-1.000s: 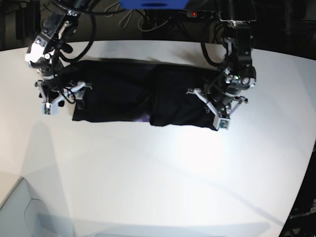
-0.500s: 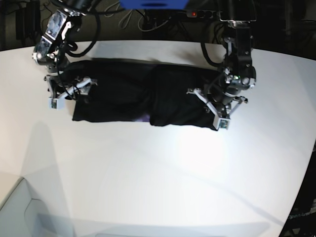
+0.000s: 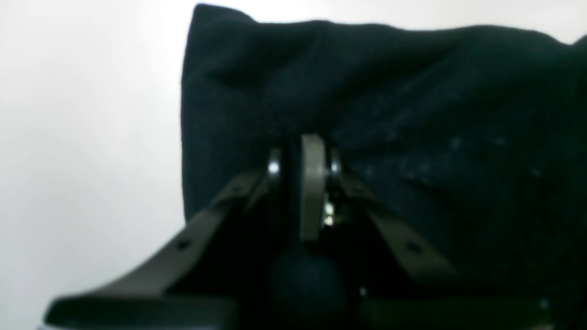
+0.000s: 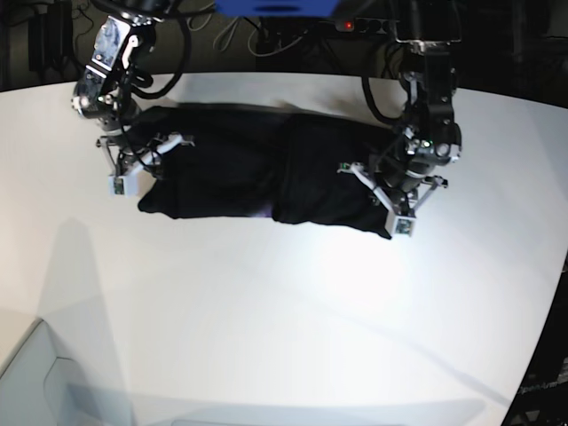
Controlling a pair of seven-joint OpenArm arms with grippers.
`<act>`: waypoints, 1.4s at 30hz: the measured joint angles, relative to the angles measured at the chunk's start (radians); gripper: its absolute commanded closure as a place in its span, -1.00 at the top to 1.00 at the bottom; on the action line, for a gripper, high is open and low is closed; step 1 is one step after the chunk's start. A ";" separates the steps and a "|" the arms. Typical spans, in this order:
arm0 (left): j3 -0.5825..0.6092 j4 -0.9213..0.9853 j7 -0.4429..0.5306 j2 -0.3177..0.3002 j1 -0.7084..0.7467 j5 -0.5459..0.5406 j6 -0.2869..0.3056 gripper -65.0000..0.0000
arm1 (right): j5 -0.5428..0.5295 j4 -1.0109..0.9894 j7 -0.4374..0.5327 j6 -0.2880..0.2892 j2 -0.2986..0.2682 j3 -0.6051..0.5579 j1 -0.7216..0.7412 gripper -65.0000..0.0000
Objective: Layout the t-shirt on the table in an organized manner, then fold the t-shirt properly
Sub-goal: 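Press and adjust the folded strip with both grippers, then lift the strip end with the right gripper and fold it over the middle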
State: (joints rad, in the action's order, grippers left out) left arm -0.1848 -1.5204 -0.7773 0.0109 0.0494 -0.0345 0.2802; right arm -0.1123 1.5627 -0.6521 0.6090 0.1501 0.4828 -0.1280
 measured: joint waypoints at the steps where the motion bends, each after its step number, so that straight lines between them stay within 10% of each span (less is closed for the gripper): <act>1: 0.000 -0.011 -0.007 0.000 0.000 0.002 0.000 -0.84 | 0.000 0.002 -0.005 0.000 0.000 0.000 0.002 -1.00; 13: -0.042 -0.243 -0.012 0.002 0.044 -0.010 -0.006 -0.84 | 0.011 0.034 -0.036 0.000 -0.020 0.002 0.013 -1.00; 32: -0.180 0.085 0.058 -0.011 -0.013 -0.015 -0.007 -1.00 | -0.092 0.266 -0.043 0.001 0.008 -0.008 -0.037 -1.00; 42: -0.178 0.145 0.089 -0.008 -0.053 -0.023 -0.007 -1.00 | -0.158 0.383 -0.044 0.001 0.003 -0.193 -0.123 -1.00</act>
State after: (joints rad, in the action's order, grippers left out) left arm -0.3630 -1.3758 -0.6888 0.0025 -0.0036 -0.0574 0.2733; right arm -0.2703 1.9453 -0.6964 0.6098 0.1528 0.2893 -0.2512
